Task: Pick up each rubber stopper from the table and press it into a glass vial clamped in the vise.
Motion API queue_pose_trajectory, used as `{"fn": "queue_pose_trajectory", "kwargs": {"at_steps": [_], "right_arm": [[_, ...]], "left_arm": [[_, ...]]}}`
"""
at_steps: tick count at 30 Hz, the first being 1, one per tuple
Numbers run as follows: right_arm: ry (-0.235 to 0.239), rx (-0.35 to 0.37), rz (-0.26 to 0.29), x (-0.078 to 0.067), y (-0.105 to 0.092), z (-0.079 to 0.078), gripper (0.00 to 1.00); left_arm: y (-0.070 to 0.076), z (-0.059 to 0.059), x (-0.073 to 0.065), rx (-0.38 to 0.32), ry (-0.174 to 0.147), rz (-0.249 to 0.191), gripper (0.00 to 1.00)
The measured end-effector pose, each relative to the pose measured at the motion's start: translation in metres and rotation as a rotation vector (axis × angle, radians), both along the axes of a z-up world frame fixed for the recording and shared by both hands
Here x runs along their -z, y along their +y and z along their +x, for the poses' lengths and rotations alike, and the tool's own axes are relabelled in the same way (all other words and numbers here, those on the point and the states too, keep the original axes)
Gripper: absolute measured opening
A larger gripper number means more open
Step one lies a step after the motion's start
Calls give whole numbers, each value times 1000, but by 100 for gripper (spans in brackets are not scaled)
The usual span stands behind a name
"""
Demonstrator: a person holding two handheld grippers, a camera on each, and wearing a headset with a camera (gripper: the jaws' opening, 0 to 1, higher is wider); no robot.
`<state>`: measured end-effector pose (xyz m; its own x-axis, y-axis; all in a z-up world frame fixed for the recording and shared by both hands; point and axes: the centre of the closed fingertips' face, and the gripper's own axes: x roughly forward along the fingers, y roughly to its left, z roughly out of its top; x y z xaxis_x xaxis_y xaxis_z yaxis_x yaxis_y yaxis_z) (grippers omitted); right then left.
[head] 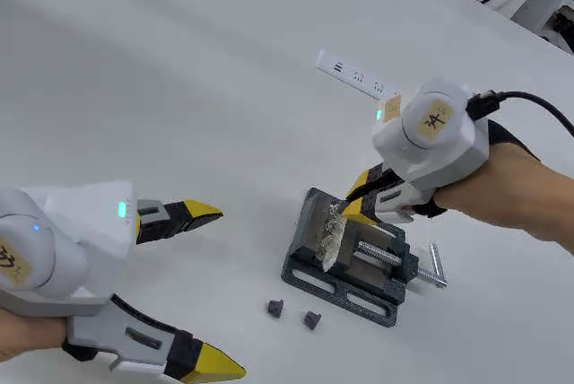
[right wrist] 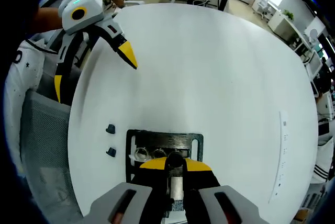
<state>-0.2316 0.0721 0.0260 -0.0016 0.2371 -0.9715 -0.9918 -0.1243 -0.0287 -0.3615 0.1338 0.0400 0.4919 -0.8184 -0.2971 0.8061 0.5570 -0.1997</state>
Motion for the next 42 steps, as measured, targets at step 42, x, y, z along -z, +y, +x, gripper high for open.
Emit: {"fn": "queue_pose_trajectory", "kwargs": {"at_steps": [42], "right_arm": [[61, 113, -75, 1, -3, -2, 5]], "left_arm": [[-2, 2, 0, -2, 1, -9, 94]]}}
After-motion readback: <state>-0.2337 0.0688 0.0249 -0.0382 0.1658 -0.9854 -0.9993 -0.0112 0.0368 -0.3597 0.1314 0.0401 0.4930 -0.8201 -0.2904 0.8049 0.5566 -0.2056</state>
